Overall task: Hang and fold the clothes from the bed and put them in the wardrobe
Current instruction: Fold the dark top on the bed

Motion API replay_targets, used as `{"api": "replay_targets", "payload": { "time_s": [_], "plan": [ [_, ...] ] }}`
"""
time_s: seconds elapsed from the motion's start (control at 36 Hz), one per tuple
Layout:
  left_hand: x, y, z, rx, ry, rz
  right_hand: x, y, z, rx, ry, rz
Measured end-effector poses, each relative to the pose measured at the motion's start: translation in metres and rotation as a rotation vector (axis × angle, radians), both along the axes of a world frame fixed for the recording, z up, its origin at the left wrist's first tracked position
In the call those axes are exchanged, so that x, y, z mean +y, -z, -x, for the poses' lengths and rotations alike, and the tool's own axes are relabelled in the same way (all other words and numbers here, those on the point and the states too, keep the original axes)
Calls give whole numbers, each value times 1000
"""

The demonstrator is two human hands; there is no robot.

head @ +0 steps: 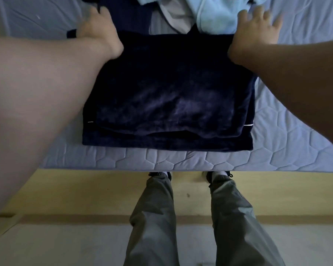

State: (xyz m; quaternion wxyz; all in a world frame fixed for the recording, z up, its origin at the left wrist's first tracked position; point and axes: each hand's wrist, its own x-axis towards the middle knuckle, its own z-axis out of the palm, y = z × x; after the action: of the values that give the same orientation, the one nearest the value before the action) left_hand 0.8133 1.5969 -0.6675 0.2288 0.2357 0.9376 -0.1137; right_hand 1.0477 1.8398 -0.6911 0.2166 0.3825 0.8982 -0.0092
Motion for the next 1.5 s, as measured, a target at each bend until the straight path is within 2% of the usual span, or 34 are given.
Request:
{"api": "replay_targets", "payload": {
  "time_s": [0.11,0.19,0.25,0.28,0.33,0.42,0.47,0.53,0.69,0.78,0.86,0.94,1.06,1.14,1.22,1.28,1.33,1.39,1.44,1.5],
  "plan": [
    [-22,4,-49,92,204,-181,-17,7,-18,59,286,62],
    [-52,6,-107,-74,370,-300,-41,9,-36,145,481,5],
    [-74,10,-144,-174,472,-272,-59,9,-52,173,614,10],
    [-85,13,-160,-178,451,-258,-68,11,-61,175,691,35],
    [-105,18,-188,-110,200,-278,-86,16,-80,173,857,91],
    [-124,23,-210,-4,-549,-338,-113,24,-108,195,1061,212],
    [-128,25,-212,-79,-1078,-326,-130,29,-123,254,1143,325],
    [-131,31,-208,-199,-1378,-343,-141,31,-133,269,1144,363],
    [-145,39,-191,-369,-1490,-552,-156,27,-143,267,1101,364],
    [-152,35,-184,-354,-1603,-691,-162,21,-151,241,1077,357],
    [-157,31,-188,-273,-1642,-674,-170,15,-159,208,1056,364],
    [-162,29,-200,-194,-1561,-545,-178,14,-167,177,1071,379],
    [-165,37,-209,-164,-1301,-280,-179,20,-169,70,1061,449],
    [-157,44,-204,-166,-1386,-249,-165,28,-168,-10,1009,479],
    [-142,38,-198,12,-1283,-89,-147,25,-166,17,918,387],
    [-123,27,-205,131,-1024,-60,-136,17,-161,87,878,289],
    [-97,21,-219,206,-672,-134,-125,11,-154,179,896,261],
    [-67,16,-233,204,-373,-245,-111,10,-149,264,977,301],
    [-41,13,-243,127,-156,-310,-95,11,-148,360,1114,455],
    [-22,16,-247,54,0,-299,-79,10,-148,490,1309,721]
  ]
}}
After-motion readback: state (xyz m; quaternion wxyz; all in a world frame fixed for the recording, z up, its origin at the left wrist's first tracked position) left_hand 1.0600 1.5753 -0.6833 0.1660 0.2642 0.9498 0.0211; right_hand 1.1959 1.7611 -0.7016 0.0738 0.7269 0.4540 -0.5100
